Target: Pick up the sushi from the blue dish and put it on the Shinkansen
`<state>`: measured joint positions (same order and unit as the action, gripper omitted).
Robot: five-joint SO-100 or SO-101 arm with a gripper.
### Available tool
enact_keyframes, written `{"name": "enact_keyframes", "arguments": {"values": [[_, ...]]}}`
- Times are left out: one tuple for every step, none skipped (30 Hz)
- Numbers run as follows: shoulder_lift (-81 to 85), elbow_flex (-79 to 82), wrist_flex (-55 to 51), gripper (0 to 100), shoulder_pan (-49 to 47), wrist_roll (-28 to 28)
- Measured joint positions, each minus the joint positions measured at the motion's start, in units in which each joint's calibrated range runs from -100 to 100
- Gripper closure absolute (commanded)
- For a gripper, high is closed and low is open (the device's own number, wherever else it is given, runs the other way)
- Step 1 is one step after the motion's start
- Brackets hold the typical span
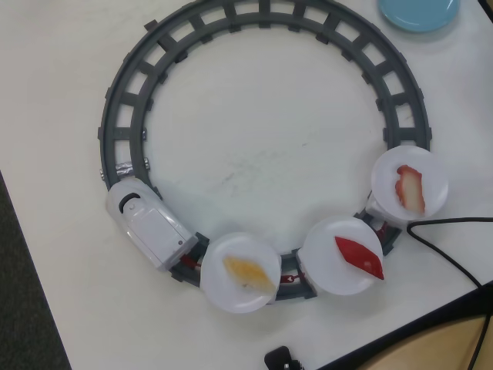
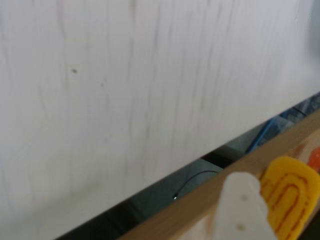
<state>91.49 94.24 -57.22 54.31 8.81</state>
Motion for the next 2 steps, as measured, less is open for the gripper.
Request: {"name": "enact_keyframes", "arguments": {"values": [[0.0,0.0,0.0,66,0.0,0.0],[0.0,0.0,0.0,66,0.0,0.1]]}}
